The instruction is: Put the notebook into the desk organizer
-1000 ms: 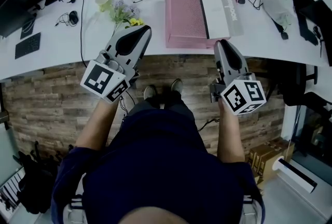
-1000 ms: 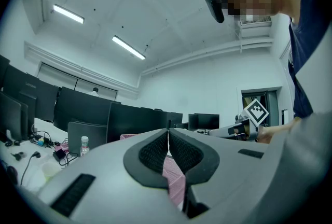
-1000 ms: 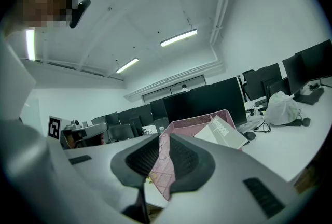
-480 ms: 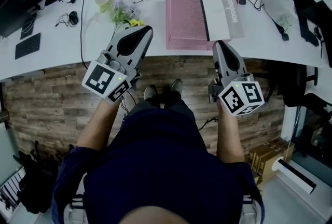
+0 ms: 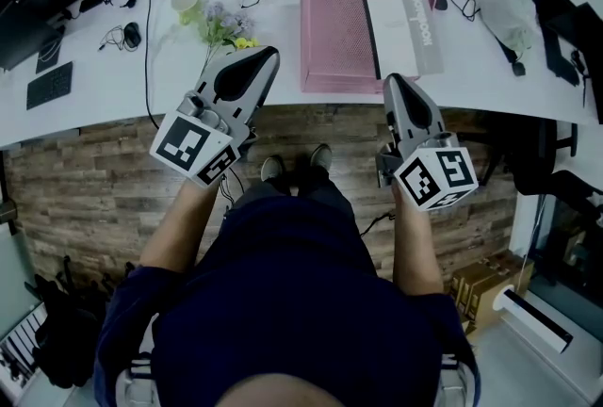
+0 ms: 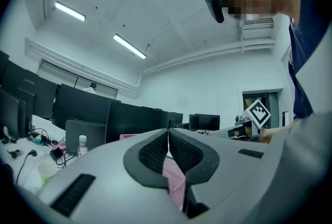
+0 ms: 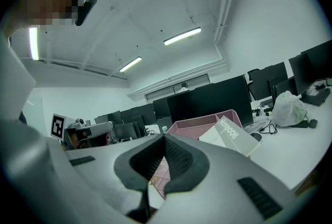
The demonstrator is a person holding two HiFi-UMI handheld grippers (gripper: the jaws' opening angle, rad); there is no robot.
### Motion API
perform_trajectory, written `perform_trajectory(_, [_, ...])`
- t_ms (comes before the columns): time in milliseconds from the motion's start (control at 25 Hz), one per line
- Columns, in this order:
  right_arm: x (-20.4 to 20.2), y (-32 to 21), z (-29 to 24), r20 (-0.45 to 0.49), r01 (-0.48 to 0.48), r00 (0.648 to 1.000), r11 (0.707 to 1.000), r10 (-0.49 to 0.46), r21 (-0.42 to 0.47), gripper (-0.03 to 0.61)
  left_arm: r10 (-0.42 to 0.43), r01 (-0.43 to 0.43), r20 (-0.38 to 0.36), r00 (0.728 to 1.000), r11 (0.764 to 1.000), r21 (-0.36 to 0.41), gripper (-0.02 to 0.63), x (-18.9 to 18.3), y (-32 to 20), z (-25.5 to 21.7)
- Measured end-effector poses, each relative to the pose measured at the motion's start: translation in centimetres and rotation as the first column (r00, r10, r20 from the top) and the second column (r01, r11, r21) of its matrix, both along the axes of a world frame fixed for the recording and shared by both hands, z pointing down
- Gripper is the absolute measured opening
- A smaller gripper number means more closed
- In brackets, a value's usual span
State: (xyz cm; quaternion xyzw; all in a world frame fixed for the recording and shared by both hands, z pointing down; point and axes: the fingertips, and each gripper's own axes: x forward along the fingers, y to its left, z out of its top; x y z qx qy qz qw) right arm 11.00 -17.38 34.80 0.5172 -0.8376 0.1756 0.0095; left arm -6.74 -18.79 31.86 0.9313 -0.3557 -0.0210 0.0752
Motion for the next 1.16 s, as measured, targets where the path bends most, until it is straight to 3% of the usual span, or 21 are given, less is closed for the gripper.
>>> perform_trajectory(1160, [0.6, -1.3, 0.8, 0.000, 0.008, 1.000, 1.000, -0.008, -0.017, 0.005, 0.001, -0.001, 0.005, 1.000, 1.000, -0.016, 0.032, 0.7, -1.4, 0.7])
